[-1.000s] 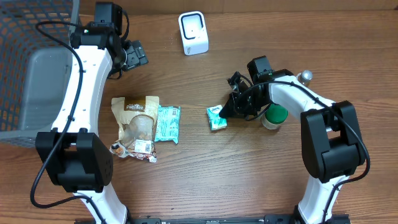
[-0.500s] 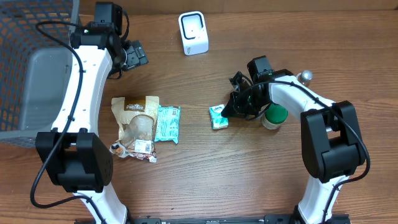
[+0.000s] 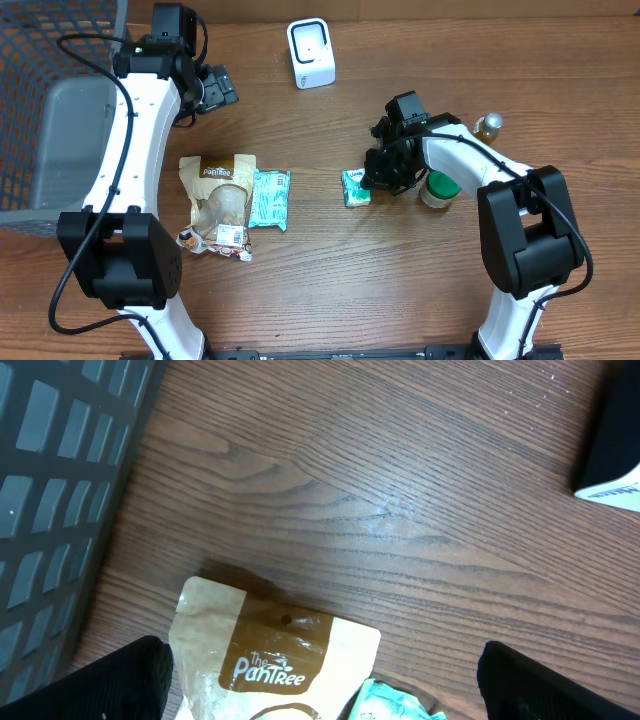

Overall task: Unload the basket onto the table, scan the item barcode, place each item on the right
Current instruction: 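Lift the Kleenex pack and carry it up to the white scanner, then hold the Kleenex pack against the white scanner with the right gripper, then carry the Kleenex pack back and lower it beside the jar, then open the right gripper and raise the right arm off the pack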

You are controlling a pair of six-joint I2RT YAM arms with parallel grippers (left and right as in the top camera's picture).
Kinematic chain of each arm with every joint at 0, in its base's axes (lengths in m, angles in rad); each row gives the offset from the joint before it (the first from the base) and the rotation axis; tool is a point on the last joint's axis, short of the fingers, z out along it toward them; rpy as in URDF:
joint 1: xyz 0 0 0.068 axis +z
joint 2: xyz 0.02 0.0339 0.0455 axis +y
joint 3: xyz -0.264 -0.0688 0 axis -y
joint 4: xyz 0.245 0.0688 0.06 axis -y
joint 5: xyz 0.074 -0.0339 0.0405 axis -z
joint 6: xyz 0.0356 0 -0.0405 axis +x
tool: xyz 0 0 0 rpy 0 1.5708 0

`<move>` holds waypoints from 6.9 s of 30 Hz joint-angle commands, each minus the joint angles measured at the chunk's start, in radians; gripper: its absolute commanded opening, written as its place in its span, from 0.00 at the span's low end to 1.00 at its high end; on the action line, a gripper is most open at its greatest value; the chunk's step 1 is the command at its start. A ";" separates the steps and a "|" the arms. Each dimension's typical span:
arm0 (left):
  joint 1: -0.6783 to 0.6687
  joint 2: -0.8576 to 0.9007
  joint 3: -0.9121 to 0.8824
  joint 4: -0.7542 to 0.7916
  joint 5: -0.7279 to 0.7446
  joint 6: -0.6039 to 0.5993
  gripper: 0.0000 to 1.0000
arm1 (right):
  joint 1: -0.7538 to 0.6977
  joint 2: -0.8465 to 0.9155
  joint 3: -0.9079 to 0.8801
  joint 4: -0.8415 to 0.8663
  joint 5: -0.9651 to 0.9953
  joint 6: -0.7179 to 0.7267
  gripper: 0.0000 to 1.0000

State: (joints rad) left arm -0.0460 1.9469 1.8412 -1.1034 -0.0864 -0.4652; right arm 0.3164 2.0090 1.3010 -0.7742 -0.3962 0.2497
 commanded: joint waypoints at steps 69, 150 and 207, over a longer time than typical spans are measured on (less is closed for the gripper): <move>-0.007 -0.011 0.019 0.001 0.005 -0.010 1.00 | 0.286 0.468 0.877 0.556 1.076 -0.741 0.04; -0.007 -0.011 0.019 0.001 0.005 -0.010 1.00 | 0.089 0.226 0.617 -0.672 0.660 0.304 0.04; -0.007 -0.011 0.019 0.001 0.005 -0.010 1.00 | 0.090 -0.341 0.624 -0.700 0.413 0.296 0.04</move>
State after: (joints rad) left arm -0.0460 1.9469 1.8412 -1.1034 -0.0860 -0.4652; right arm 0.4122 1.7618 1.9171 -1.4399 -0.0608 0.5484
